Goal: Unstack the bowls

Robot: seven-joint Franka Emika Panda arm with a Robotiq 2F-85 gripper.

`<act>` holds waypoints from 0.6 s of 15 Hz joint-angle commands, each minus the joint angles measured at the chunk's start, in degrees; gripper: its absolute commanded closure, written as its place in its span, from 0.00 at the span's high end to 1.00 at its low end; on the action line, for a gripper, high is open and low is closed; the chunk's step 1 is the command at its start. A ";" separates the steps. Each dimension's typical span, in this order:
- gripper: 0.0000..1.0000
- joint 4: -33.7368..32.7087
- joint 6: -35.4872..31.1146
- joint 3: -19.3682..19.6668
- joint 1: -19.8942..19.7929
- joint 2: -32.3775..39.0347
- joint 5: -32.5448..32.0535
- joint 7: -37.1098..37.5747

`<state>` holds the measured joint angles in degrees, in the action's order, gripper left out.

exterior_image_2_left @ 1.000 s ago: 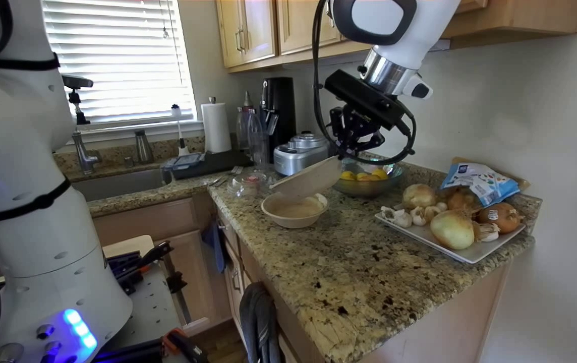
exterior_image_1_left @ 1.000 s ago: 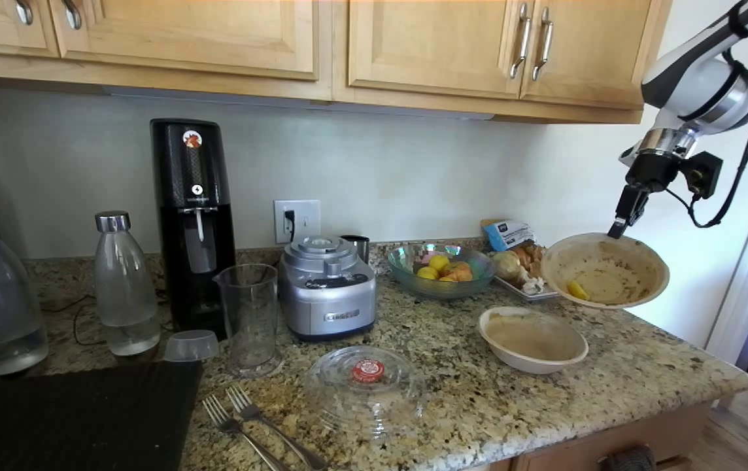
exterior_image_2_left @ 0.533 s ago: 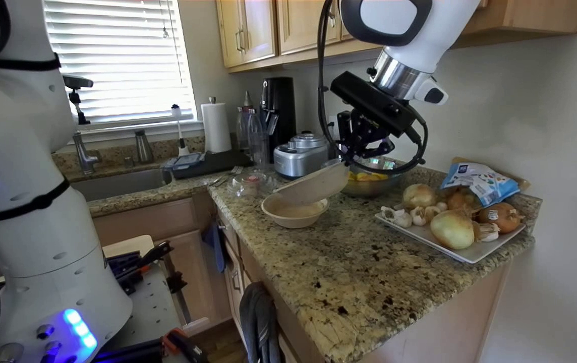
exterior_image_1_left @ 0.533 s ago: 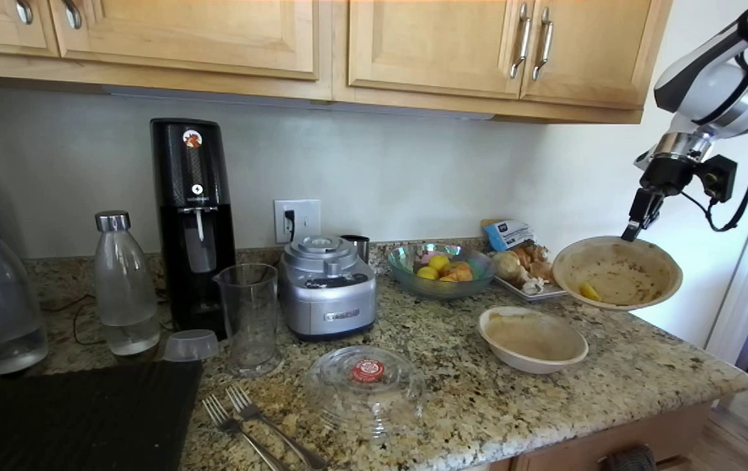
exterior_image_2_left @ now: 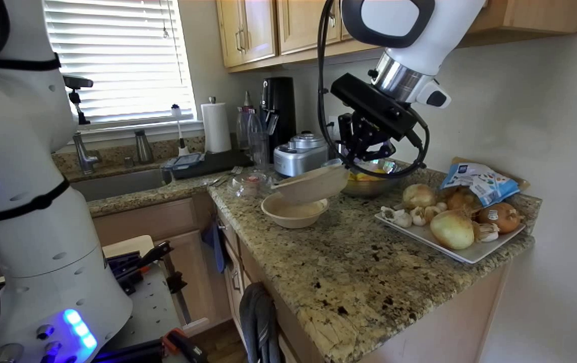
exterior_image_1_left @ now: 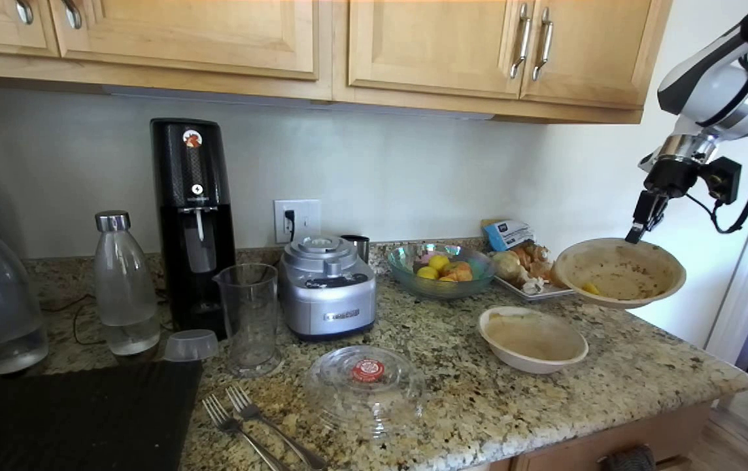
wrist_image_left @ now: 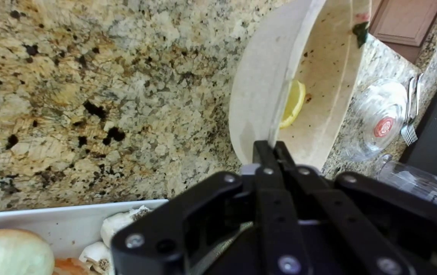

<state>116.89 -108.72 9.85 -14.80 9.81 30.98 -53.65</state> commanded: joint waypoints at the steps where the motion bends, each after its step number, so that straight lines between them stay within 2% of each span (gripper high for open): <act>1: 0.04 -0.18 0.18 -0.22 -0.28 0.04 -0.11 0.06; 9: 0.02 -0.64 0.92 0.71 -1.32 -0.04 0.08 -0.24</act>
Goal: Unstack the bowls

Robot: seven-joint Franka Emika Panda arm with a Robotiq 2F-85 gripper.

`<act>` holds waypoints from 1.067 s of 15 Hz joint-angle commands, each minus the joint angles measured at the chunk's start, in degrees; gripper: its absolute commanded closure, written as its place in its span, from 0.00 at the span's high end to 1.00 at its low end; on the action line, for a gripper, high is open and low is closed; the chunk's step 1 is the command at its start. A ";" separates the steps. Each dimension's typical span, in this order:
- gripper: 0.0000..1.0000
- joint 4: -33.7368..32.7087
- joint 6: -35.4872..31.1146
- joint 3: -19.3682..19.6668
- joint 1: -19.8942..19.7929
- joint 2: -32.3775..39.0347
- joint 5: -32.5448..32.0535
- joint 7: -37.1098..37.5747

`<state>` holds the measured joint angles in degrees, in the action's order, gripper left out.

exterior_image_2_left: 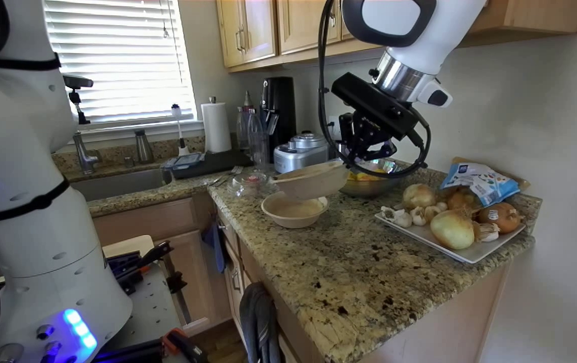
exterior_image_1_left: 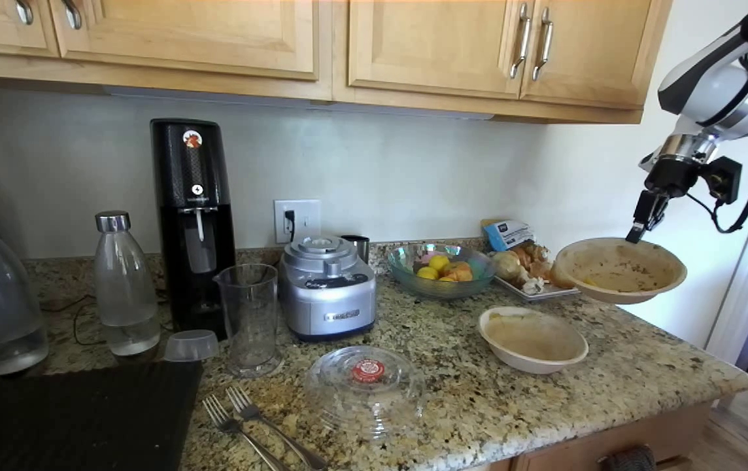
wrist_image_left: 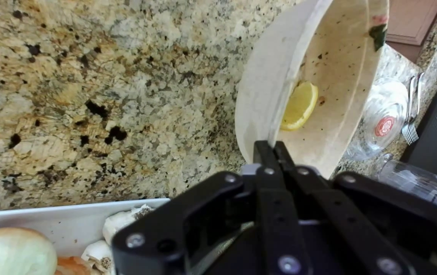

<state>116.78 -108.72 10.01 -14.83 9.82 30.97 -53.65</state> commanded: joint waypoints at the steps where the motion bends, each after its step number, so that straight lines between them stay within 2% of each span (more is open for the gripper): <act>1: 0.02 -0.59 0.75 0.88 -1.62 0.12 0.08 -0.38; 8: 0.02 -1.28 -0.01 3.20 -5.21 4.23 1.30 -0.60; 16: 0.02 -5.31 -3.25 1.43 -8.28 13.98 7.61 -2.13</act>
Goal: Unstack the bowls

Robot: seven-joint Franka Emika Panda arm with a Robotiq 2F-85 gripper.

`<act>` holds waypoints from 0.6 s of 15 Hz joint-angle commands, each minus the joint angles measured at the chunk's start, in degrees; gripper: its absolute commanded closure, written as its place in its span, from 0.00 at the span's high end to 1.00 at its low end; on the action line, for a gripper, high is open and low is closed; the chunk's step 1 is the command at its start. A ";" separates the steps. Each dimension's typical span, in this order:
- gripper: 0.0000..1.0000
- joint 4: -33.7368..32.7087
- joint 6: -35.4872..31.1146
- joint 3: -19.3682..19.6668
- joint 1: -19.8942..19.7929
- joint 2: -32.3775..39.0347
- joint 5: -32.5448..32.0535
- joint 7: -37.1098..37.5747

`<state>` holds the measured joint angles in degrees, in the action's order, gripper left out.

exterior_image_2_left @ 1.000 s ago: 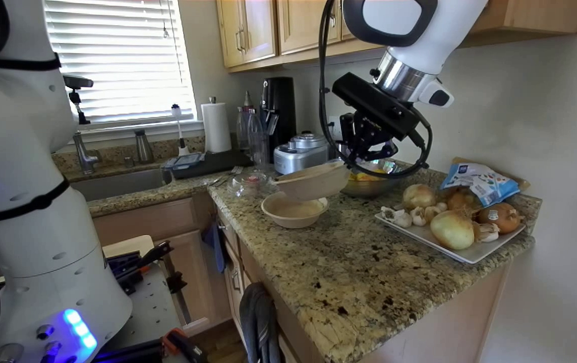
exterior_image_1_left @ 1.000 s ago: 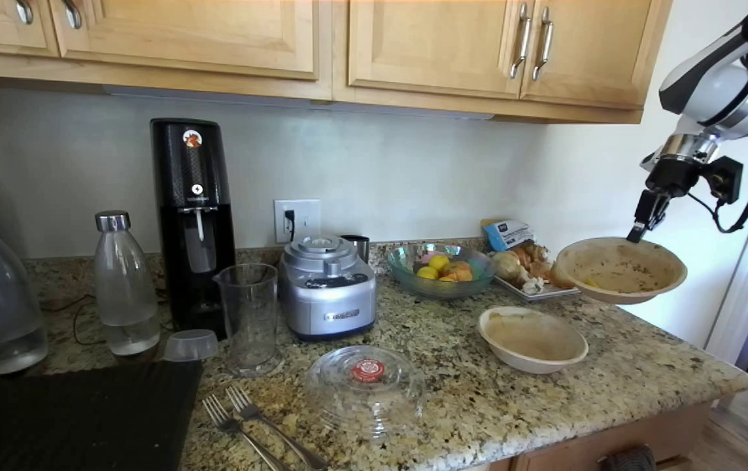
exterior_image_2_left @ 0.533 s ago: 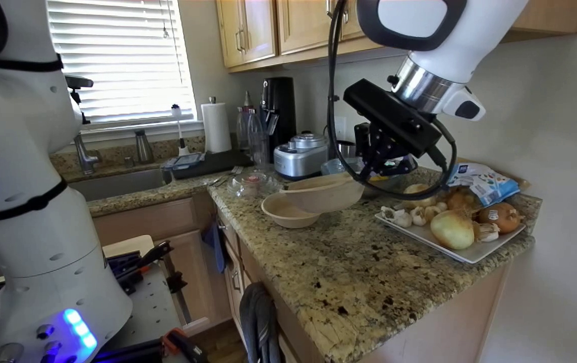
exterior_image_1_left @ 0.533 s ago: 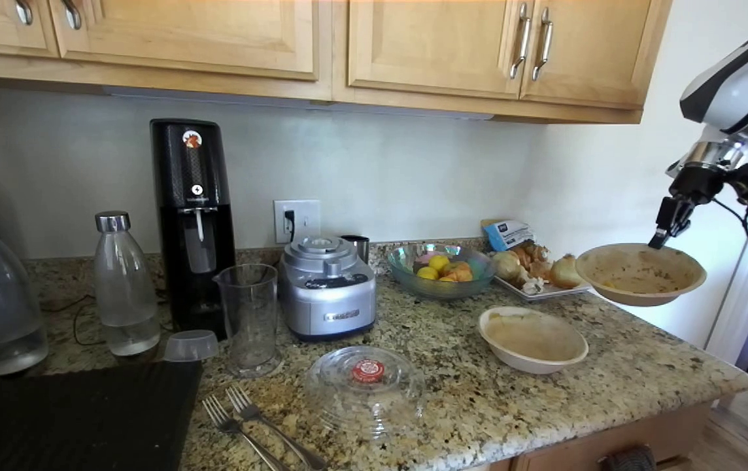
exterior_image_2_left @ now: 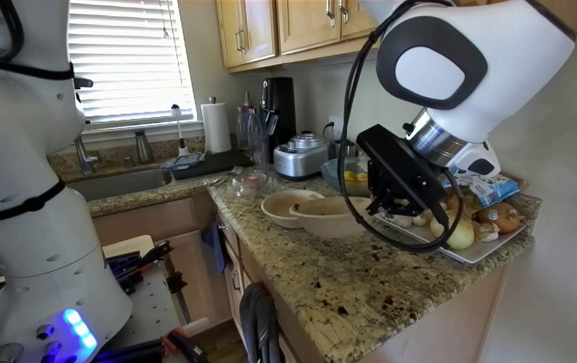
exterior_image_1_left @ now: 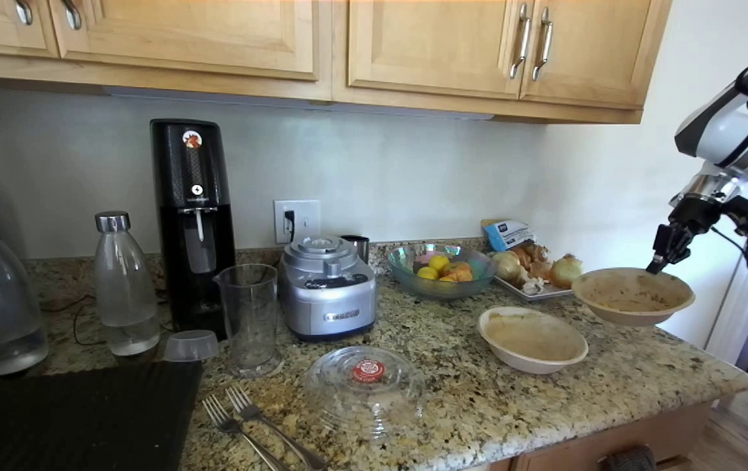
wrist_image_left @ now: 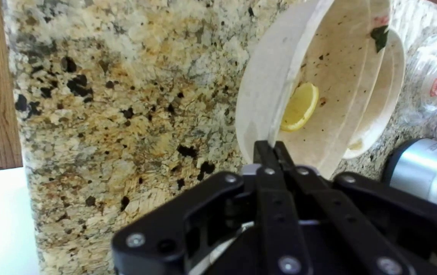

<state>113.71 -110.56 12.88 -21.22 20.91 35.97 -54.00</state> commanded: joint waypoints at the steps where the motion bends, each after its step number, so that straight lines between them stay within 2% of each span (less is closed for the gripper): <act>1: 0.02 -2.87 -2.12 -1.64 -2.04 3.92 2.87 -2.27; 9: 0.02 -6.53 -7.74 -3.44 -4.09 10.50 3.21 -4.14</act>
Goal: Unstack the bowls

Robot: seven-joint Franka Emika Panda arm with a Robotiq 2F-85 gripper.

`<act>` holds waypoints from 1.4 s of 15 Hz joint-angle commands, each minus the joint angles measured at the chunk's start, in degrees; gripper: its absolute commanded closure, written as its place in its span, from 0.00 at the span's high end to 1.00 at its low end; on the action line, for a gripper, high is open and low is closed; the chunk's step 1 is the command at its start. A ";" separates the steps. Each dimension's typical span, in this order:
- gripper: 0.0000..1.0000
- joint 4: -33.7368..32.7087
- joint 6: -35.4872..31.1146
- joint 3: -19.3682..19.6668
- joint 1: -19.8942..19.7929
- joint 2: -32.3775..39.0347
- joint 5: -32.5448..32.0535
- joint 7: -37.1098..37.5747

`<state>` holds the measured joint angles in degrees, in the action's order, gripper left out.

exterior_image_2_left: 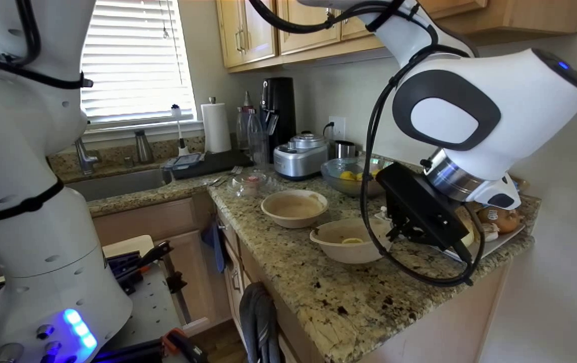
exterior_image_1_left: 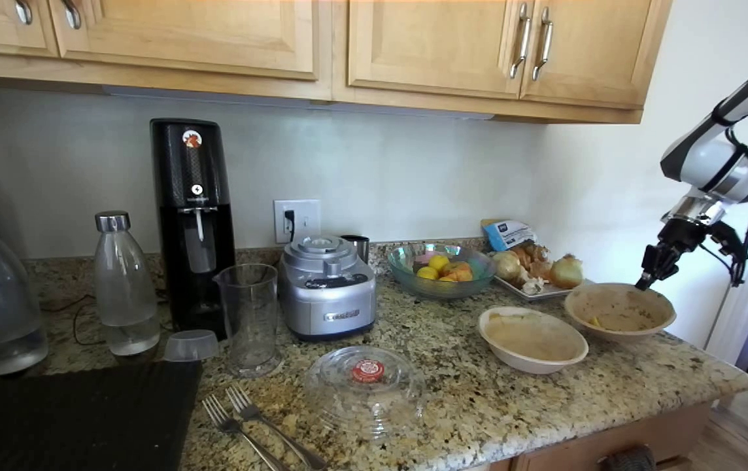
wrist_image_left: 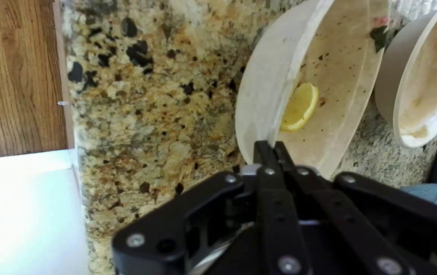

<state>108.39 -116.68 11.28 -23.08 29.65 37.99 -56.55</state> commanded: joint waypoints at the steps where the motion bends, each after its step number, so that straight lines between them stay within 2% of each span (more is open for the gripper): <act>1: 0.02 -1.61 -1.87 -2.14 -2.51 2.40 1.16 -1.55; 5: 0.02 -2.17 -3.25 -2.93 -2.77 4.48 0.36 -1.25; 6: 0.28 -2.04 -3.72 -3.04 -2.68 4.51 -0.14 -1.81; 7: 0.28 -1.52 -4.59 -3.13 -2.56 4.31 -0.34 -2.12; 10: 0.45 0.34 -8.33 -3.37 -2.09 2.90 -0.76 -3.90; 14: 0.71 2.24 -11.35 -3.92 -2.23 0.91 -0.94 -6.66; 18: 0.97 6.69 -17.85 -3.60 -0.99 -3.90 -2.97 -10.19; 21: 1.00 10.94 -22.03 -3.58 -0.52 -9.03 -5.42 -11.47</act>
<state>111.45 -133.58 8.05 -23.91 28.52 34.92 -65.94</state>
